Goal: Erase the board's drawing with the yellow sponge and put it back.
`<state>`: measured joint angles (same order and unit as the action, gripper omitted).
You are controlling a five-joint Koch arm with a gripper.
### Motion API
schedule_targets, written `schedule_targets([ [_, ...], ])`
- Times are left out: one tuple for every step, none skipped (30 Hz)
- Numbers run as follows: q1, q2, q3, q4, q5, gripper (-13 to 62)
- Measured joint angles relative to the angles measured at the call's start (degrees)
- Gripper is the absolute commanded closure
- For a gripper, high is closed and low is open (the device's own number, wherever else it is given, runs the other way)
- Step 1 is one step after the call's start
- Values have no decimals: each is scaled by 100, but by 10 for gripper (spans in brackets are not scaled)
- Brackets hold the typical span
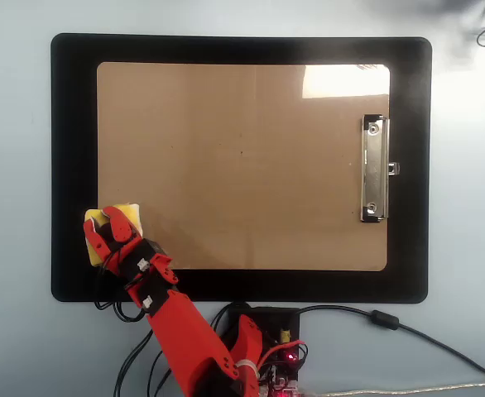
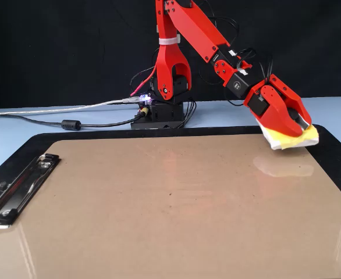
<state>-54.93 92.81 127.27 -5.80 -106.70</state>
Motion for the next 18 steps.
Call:
schedule_targets([
  [0, 0, 0, 0, -9, 190],
  [0, 0, 0, 0, -9, 179],
  [0, 0, 0, 0, -9, 172],
  [0, 0, 0, 0, -9, 169],
  [0, 0, 0, 9, -9, 169],
  [0, 18, 0, 9, -18, 169],
  [0, 97, 0, 62, -62, 170],
  [0, 255, 0, 220, -132, 170],
  [0, 598, 0, 598, -308, 171],
  [9, 835, -9, 896, -439, 170],
  [0, 1063, -105, 1371, -563, 170],
  [88, 1441, -519, 2364, -721, 170],
  [193, 1714, -879, 3076, -791, 169],
  [334, 1916, -1301, 3876, -844, 169],
  [606, 2127, -1960, 5203, -861, 168],
  [826, 2197, -2268, 6082, -853, 167],
  [1063, 2224, -2575, 6952, -861, 167],
  [1310, 2224, -2883, 7787, -844, 167],
])
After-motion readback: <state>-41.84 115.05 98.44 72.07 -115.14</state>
